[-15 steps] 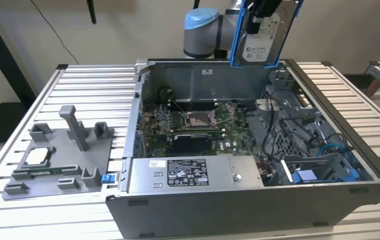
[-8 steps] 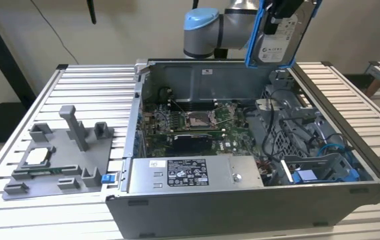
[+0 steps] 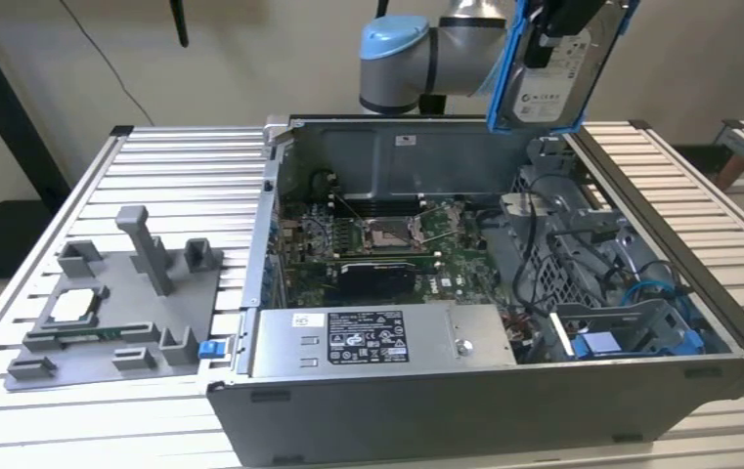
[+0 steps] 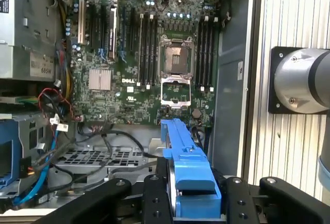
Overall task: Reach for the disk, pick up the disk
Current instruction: 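Pick up the disk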
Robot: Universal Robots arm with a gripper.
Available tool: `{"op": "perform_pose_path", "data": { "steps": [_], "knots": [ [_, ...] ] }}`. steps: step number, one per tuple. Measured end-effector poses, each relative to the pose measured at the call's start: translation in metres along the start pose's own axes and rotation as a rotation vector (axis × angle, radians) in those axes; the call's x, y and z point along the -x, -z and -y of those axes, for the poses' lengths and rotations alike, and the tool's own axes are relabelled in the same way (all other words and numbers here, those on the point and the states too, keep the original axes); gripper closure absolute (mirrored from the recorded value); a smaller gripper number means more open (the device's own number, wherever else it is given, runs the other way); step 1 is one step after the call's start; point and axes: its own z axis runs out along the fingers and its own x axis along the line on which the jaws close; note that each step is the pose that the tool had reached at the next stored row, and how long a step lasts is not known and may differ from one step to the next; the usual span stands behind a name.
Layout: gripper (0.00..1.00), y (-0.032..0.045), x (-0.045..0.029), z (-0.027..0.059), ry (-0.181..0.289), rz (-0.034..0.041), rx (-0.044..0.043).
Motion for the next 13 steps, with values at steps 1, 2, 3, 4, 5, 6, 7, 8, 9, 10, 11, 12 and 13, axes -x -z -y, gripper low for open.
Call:
{"op": "perform_pose_path", "data": {
  "steps": [1, 2, 3, 4, 5, 6, 7, 8, 9, 10, 11, 12, 13],
  "knots": [
    [1.0, 0.0001, -0.0003, 0.0011, 0.0, -0.0002, 0.0],
    [1.0, 0.0001, -0.001, 0.0027, 0.0, -0.0001, 0.0],
    [1.0, 0.0002, -0.0027, 0.004, 0.0, -0.0001, 0.0],
    [1.0, 0.0005, -0.0056, 0.0045, 0.0, -0.0002, 0.0001],
    [1.0, 0.0008, -0.0093, 0.0047, 0.0, 0.0, 0.0001],
    [1.0, 0.0012, -0.0131, 0.0048, 0.0, -0.0001, 0.0001],
    [1.0, 0.0016, -0.0168, 0.0049, 0.0, -0.0001, 0.0],
    [1.0, 0.0019, -0.0207, 0.0051, 0.0, -0.0001, 0.0001],
    [1.0, 0.0023, -0.0248, 0.0052, 0.0, -0.0001, 0.0001],
    [1.0, 0.0027, -0.0285, 0.0053, 0.0, -0.0002, 0.0001],
    [1.0, 0.003, -0.0328, 0.0054, 0.0, 0.0, 0.0001],
    [1.0, 0.0034, -0.0364, 0.0055, 0.0, -0.0002, 0.0001],
    [1.0, 0.0038, -0.0401, 0.0056, 0.0, -0.0002, 0.0001]
  ]
}}
